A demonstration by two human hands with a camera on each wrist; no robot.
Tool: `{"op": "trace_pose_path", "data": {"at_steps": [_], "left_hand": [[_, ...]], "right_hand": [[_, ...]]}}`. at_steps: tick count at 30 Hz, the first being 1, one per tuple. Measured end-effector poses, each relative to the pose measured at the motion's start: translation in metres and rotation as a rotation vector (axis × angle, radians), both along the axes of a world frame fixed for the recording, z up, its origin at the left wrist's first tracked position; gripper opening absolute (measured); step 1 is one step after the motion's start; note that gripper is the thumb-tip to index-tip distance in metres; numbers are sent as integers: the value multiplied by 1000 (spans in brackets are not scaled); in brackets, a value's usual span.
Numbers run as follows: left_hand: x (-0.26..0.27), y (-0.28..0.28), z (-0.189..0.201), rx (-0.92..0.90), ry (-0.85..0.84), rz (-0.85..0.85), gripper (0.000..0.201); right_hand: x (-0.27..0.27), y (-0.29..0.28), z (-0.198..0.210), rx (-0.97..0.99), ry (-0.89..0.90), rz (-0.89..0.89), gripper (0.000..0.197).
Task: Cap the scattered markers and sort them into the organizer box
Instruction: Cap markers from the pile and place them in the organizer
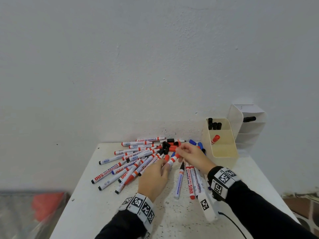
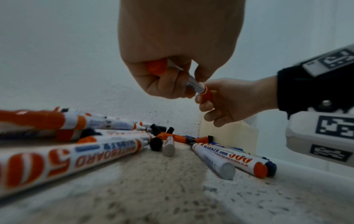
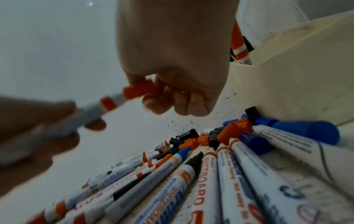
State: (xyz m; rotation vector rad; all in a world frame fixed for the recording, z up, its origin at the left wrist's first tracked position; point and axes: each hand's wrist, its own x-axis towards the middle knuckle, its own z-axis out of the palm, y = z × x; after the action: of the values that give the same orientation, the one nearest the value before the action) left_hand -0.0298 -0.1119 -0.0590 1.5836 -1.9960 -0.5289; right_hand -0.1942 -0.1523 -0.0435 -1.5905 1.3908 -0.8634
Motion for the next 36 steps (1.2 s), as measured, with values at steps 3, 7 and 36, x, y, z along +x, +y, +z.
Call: {"op": "trace_pose_path", "data": {"at_steps": [3, 7, 36], "left_hand": [[-8, 4, 2, -52, -71, -74, 36], [-15, 0, 5, 3, -70, -119, 32], [-41, -10, -12, 412, -68, -11, 40]], "right_hand": [[2, -5, -4, 42, 110, -120, 39], [8, -3, 0, 27, 124, -157, 42], [-45, 24, 95, -820, 53, -529, 21]]}}
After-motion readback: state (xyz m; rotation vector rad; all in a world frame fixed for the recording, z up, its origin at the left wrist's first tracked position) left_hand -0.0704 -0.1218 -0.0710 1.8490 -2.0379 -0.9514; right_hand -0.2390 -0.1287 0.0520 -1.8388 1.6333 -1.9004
